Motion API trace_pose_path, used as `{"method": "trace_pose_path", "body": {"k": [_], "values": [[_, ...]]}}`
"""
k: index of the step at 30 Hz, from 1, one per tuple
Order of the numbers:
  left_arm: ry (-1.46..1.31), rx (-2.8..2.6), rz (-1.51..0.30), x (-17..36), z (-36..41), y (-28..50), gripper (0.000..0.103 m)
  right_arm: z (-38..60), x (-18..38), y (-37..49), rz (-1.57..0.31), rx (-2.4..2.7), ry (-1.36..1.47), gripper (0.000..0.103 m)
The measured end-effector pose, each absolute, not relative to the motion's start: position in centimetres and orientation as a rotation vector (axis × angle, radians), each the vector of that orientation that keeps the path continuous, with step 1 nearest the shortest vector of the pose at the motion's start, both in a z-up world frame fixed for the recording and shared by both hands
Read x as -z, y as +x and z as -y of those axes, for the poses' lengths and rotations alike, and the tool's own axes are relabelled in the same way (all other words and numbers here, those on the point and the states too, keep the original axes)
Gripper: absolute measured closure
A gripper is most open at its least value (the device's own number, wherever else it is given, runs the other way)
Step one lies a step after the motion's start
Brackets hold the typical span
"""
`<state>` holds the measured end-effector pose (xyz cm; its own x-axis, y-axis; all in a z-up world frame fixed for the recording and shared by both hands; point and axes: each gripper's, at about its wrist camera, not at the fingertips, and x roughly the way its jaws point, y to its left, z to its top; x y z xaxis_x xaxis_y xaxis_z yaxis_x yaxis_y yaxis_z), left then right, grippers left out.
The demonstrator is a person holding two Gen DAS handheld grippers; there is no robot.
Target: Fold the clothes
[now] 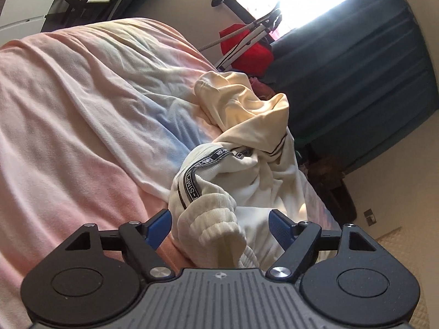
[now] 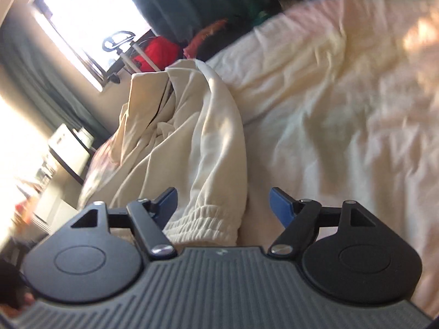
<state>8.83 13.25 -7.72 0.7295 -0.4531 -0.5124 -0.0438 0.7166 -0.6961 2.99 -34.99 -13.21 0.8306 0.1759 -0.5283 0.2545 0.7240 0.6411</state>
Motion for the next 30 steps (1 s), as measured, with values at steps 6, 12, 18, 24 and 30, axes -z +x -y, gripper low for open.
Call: {"method": "trace_pose_path", "body": {"k": [6, 12, 18, 24, 30], "values": [[-0.751, 0.193, -0.788, 10.5, -12.6, 11.5, 0.031, 32.9, 14.9, 6.6, -0.671, 0.003, 0.684, 0.027], [-0.767, 0.165, -0.797, 12.0, -12.8, 12.2, 0.07, 32.8, 16.3, 6.2, -0.686, -0.013, 0.761, 0.05], [-0.773, 0.131, -0.709, 7.3, -15.3, 12.3, 0.086, 30.9, 14.5, 3.1, -0.596, -0.114, 0.867, 0.076], [-0.678, 0.025, -0.587, -1.7, -20.9, 15.6, 0.087, 22.6, 12.5, 2.6, -0.614, -0.305, 0.92, 0.08], [-0.363, -0.148, -0.441, -9.7, -26.3, 21.3, 0.087, 10.1, 10.8, 6.7, -0.598, -0.527, 1.002, 0.08]]}}
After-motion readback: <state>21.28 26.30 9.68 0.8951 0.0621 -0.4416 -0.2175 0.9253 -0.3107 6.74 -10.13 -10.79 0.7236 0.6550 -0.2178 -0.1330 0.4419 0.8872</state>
